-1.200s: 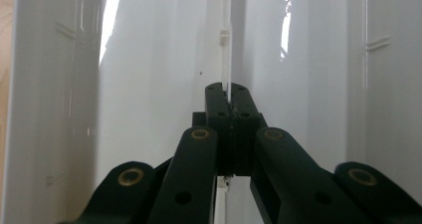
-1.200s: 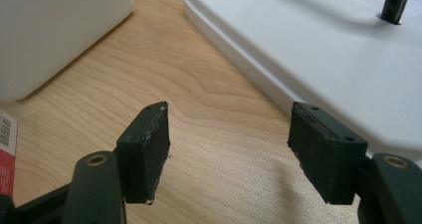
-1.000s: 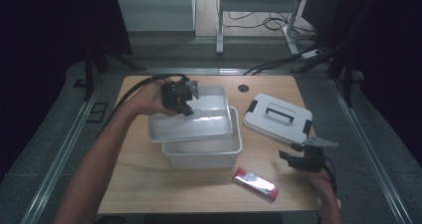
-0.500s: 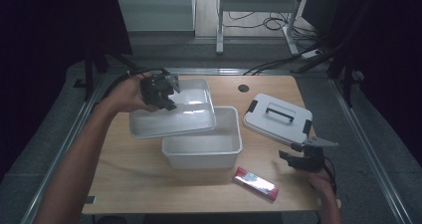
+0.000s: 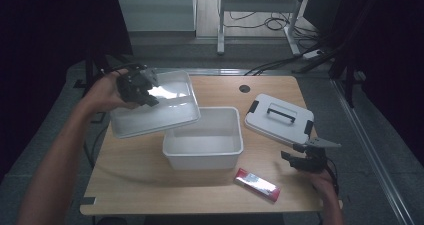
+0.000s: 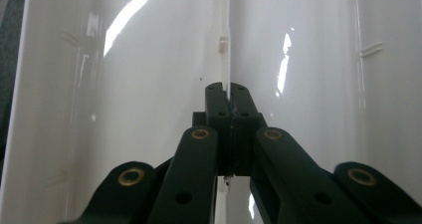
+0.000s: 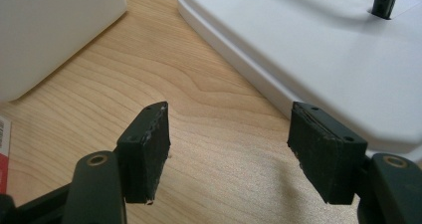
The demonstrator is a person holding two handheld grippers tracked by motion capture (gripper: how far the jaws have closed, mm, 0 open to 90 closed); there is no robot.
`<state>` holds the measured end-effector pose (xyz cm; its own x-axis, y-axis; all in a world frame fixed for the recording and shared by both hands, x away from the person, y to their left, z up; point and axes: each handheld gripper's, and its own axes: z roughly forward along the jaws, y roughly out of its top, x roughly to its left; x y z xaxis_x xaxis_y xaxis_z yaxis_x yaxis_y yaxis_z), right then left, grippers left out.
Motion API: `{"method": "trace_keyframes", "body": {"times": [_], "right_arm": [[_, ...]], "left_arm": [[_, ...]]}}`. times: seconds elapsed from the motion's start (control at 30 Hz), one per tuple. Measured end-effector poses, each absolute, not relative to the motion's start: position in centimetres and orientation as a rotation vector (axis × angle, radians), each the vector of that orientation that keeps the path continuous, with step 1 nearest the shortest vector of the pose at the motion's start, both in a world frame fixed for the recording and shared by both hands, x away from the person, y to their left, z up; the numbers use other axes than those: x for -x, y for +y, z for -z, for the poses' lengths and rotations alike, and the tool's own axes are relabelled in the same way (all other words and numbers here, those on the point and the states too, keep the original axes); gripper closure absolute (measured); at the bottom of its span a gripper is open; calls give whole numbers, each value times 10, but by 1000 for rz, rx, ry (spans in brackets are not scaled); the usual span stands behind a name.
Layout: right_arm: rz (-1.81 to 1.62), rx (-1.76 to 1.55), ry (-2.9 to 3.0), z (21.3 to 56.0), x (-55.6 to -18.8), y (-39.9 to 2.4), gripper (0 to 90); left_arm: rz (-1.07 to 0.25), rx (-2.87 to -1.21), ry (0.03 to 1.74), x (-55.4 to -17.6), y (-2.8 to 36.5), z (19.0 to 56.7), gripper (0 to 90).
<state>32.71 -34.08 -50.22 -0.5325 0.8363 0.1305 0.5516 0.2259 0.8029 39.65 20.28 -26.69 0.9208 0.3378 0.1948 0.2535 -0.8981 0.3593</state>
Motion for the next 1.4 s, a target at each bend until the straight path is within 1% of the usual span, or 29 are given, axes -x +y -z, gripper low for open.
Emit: {"method": "trace_keyframes", "body": {"times": [0.47,0.67,0.77,1.03,1.4], "right_arm": [[-1204,-1300,2178,503,-327,-340,326],[-1203,-1300,2177,504,-328,-341,327],[-1201,-1305,2180,504,-328,-340,327],[-1193,-1301,2185,505,-328,-340,328],[-1184,-1302,2191,506,-329,-339,328]], "left_arm": [[-357,-2704,656,-395,277,283,898],[-346,-2699,722,-393,299,294,898],[-336,-2660,769,-391,305,300,898],[-331,-2650,802,-393,320,317,898],[-241,-2653,842,-405,324,376,898]]}}
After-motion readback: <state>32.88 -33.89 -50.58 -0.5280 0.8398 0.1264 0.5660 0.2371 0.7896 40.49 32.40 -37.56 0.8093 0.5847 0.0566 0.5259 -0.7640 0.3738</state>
